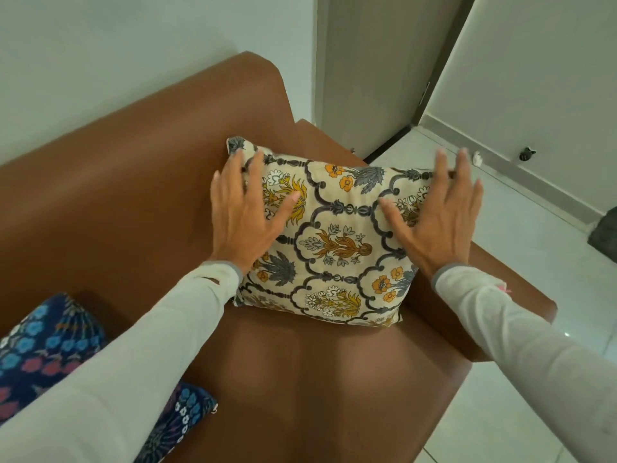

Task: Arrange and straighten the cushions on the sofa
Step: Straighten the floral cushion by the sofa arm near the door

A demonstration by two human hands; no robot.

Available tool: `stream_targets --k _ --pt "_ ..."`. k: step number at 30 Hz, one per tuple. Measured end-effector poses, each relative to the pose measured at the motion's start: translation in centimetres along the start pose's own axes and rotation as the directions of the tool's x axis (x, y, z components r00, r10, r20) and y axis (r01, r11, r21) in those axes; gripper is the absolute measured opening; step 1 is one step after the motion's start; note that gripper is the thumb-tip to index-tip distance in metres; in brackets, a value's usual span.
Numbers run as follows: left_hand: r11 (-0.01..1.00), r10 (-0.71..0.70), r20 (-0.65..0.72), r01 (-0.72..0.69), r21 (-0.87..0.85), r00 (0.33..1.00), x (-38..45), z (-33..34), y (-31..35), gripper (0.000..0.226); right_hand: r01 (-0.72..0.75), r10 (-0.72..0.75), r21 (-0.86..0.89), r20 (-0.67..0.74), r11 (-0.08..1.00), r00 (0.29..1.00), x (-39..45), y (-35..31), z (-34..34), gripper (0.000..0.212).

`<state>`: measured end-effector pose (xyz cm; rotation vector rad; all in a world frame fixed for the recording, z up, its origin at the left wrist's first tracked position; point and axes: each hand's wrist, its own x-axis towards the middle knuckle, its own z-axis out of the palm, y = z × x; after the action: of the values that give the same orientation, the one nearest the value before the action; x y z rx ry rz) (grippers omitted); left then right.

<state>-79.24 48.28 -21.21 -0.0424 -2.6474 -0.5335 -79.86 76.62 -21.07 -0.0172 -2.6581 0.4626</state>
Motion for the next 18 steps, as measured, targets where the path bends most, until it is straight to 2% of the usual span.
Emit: stream_targets --k 2,4,6,10,12,15,17,18 --pt "0.968 0.193 0.114 -0.208 0.141 0.975 1.5 0.1 0.3 0.083 0.189 -0.176 -0.138 0.096 0.972 0.980 1.0 -0.8 0.4 0.103" --pt "0.920 0.252 0.269 -0.316 0.233 0.930 2.4 0.2 0.4 0.085 0.297 -0.250 -0.218 0.219 0.930 0.943 1.4 -1.4 1.1 0.103" --pt "0.908 0.221 0.360 -0.325 0.263 0.907 2.6 0.5 0.3 0.089 0.330 -0.256 -0.255 0.284 0.909 0.924 1.2 -1.4 1.7 0.102" --pt "0.912 0.198 0.346 -0.302 0.279 0.917 2.1 0.9 0.0 0.088 0.312 -0.240 -0.267 0.270 0.912 0.933 1.0 -0.8 1.7 0.103" --pt "0.952 0.151 0.272 -0.215 0.220 0.950 1.0 0.6 -0.2 0.086 0.239 -0.195 -0.218 0.202 0.946 0.960 0.3 -0.3 1.2 0.103" --pt "0.996 -0.049 0.146 0.038 0.079 0.988 -3.3 0.7 -1.3 0.086 -0.033 0.031 0.013 0.093 0.999 0.995 -2.2 1.3 0.7 0.104" --pt "0.961 -0.260 0.189 0.273 -0.045 0.947 -6.8 1.5 -2.6 0.095 -0.185 0.163 0.207 0.121 0.961 0.979 -4.3 2.1 0.9 0.104" --pt "0.897 -0.377 0.277 0.423 -0.126 0.884 -8.2 2.0 -3.1 0.102 -0.243 0.205 0.291 0.154 0.925 0.967 -5.3 2.2 1.3 0.103"
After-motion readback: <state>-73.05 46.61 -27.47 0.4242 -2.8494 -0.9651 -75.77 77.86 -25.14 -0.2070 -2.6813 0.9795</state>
